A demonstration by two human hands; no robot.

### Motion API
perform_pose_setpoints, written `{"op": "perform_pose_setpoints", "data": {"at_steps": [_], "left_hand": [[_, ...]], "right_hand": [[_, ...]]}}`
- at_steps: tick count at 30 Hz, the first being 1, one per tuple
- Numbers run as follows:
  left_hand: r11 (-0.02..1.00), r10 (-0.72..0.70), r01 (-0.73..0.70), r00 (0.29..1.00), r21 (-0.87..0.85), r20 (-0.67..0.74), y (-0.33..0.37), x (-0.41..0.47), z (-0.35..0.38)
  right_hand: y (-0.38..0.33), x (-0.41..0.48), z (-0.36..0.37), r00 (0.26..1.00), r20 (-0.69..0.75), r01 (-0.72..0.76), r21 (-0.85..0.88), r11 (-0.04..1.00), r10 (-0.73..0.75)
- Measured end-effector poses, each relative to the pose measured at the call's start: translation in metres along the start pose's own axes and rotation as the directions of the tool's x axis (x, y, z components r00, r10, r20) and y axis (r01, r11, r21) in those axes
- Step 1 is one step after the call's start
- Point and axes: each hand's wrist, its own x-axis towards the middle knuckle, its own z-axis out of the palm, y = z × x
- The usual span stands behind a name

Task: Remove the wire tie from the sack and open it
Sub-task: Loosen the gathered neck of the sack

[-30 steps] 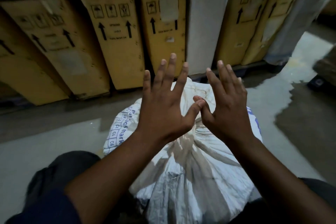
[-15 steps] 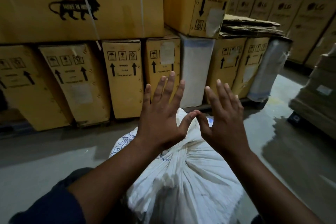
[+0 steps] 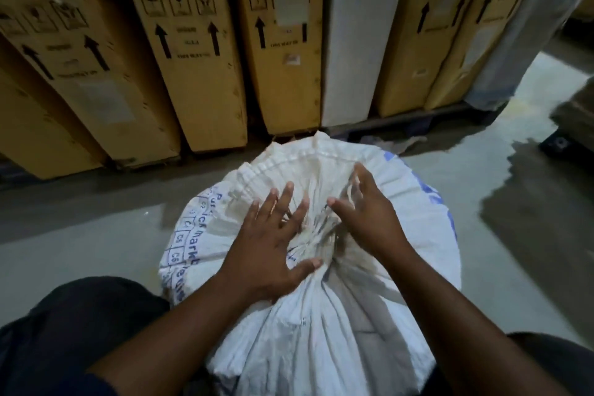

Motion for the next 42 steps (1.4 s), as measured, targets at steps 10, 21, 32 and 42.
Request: {"op": "perform_pose_setpoints", "data": {"at_steps": [10, 21, 32, 42], "left_hand": [[0.98, 0.014, -0.039, 0.992, -0.196, -0.126, 0.0, 0.032, -0.011], [0.451, -0.644, 0.579, 0.738, -0.679, 0.202, -0.027, 0.039, -0.07], [0.186, -0.445, 0.47, 0.823, -0.863, 0.353, -0.007, 0.04, -0.05], [0.355, -0.098, 0.176, 0.984, -0.918, 0.15, 0.017, 0.032, -0.058]], "right_hand": [[0.016, 0.033, 0.001, 0.996, 0.061, 0.077, -0.119, 0.99, -0.07], [-0.015, -0.01, -0.032, 0.906, 0.401, 0.266, -0.289, 0.92, -0.136], [-0.051, -0.05, -0.007, 0.551, 0.834, 0.291, -0.228, 0.929, 0.032], [-0.027, 0.003, -0.085, 0.908, 0.196, -0.407, 0.192, 0.893, 0.371]]}}
